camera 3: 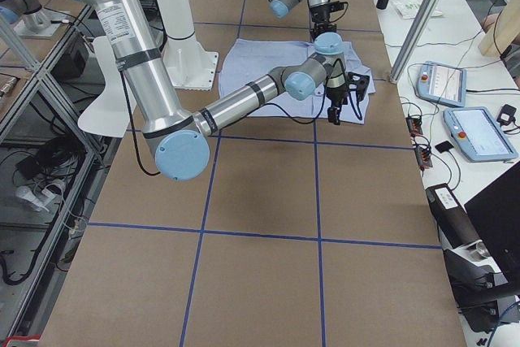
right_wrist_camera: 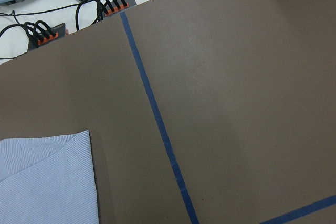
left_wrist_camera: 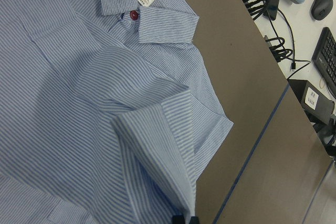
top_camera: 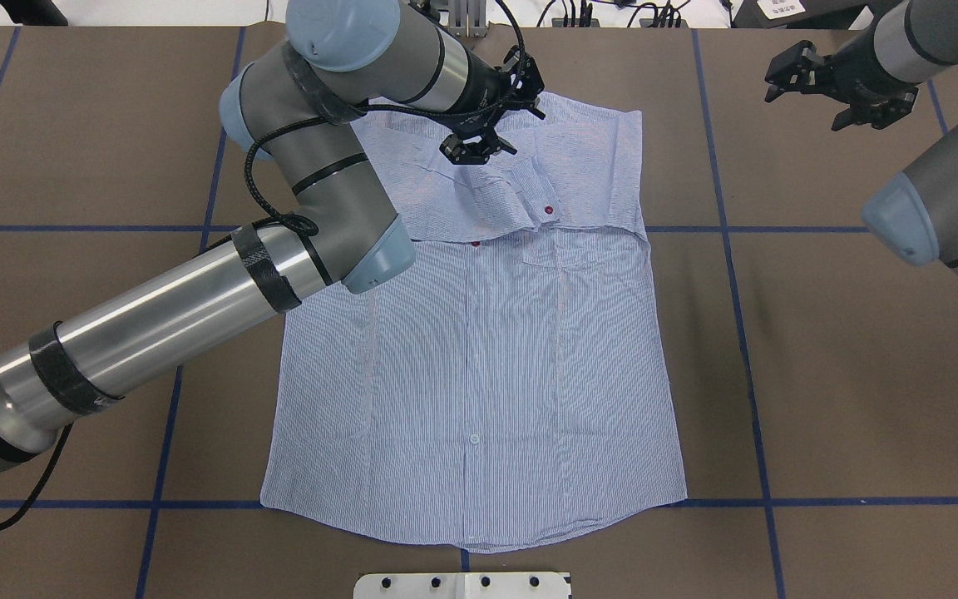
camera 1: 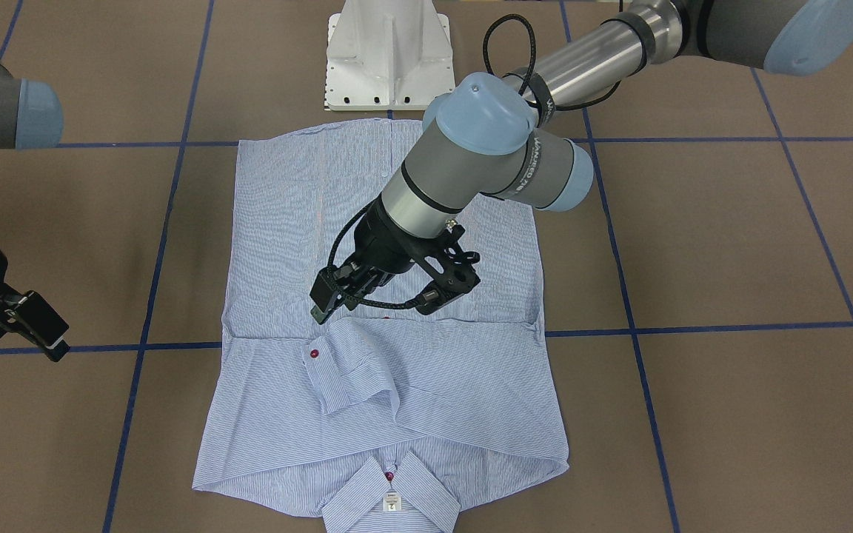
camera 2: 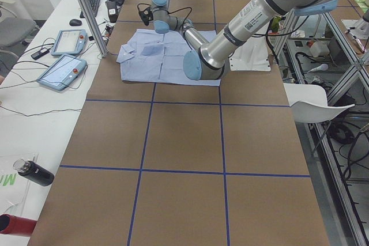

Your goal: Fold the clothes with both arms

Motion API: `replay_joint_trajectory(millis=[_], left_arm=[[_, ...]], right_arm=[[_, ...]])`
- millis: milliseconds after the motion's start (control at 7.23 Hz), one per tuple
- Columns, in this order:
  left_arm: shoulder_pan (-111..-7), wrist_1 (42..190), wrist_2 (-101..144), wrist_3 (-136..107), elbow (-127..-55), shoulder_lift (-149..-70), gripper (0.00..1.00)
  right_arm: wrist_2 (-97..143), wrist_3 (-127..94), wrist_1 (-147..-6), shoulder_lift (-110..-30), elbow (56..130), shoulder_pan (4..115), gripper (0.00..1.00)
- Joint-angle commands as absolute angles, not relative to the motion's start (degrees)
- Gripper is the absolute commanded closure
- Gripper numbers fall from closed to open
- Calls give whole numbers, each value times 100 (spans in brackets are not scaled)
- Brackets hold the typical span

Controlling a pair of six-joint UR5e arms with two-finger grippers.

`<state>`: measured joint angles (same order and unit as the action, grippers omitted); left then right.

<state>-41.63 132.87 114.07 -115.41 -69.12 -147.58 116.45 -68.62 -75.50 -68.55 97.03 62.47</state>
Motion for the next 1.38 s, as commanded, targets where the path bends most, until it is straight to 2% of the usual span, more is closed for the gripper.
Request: replay_joint_trajectory(millis=[0, 415, 553, 830, 1245], left_arm=[[-4166, 13245, 11417, -11549, -7345, -14696, 1], [-4201, 13210, 11417, -11453, -8766, -13847, 1], [-4219, 13201, 11434, -11443, -9015, -13590, 1], [-4271, 13201, 11461, -11225, -9193, -13343, 1], [-4298, 13201, 11443, -11224, -9184, -13245, 1]], right_arm=[[11654, -6995, -7559, -6899, 9895, 6223, 0], [11409, -8530, -7550, -6917, 10396, 5224, 0], [11400, -9065, -7559, -6926, 10676, 4951, 0], [10684, -9491, -7567, -7215, 11117, 4065, 1], [10495, -9684, -7559, -7120, 11075, 3824, 1]])
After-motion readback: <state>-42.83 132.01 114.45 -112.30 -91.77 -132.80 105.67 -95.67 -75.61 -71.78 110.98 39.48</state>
